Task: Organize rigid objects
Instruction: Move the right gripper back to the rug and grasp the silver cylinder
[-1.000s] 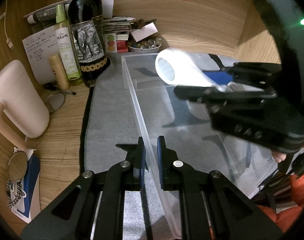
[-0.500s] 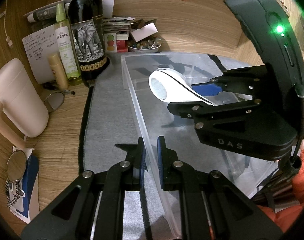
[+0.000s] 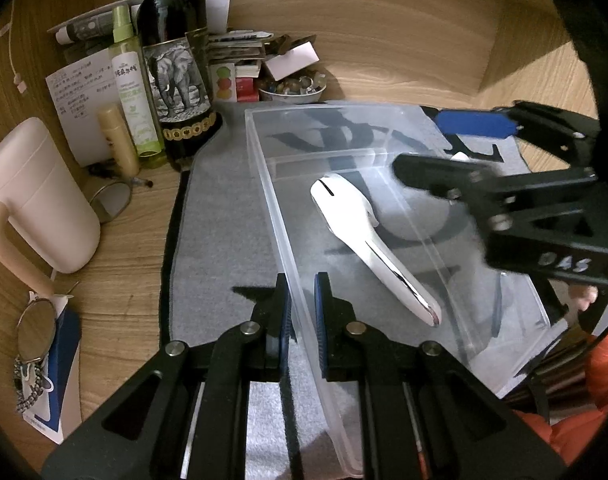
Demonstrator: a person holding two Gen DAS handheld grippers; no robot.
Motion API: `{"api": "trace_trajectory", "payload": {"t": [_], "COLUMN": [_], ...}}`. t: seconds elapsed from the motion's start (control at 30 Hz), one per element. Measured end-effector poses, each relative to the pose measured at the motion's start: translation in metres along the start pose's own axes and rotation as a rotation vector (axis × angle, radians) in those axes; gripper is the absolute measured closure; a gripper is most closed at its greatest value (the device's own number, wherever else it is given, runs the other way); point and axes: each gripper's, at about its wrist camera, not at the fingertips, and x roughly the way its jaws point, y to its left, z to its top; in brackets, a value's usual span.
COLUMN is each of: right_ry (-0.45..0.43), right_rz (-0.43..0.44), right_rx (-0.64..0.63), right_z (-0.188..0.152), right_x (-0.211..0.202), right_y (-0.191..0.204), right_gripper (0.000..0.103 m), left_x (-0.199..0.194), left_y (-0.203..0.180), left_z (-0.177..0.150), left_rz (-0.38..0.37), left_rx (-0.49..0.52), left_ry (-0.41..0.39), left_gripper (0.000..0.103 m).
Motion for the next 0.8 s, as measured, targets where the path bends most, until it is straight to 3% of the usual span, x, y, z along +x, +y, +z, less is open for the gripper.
{"api": "trace_trajectory", "payload": {"t": [0.17, 0.4, 0.67, 0.8], "right_ry": [-0.041, -0.075, 0.013, 0.083], "right_rz": [-0.030, -0.103, -0.188, -0.191], "right_rx": [0.031, 0.116, 0.234, 0.295], "right_z": [-0.003, -0.021, -0.070, -0.099], "right_x": [-0.018, -0.046, -0.044, -0.030], "right_y": [-0.016, -0.055, -0.096, -0.106], "right_gripper": [0.033, 0.032, 0.032, 0.032], "left_x": [0.001, 0.001, 0.001, 0.001], "left_y": [-0.003, -0.005, -0.007, -0.007], "left_z": [0.001, 0.002, 0.003, 0.002], "left_rz": [0.015, 0.029, 0.034, 0.036], "left_rx": [0.000, -0.001, 0.000, 0.001], "left_ry": [0.007, 0.013, 0.015, 0.015], "left_gripper": [0.092, 0.092, 0.092, 0.092]}}
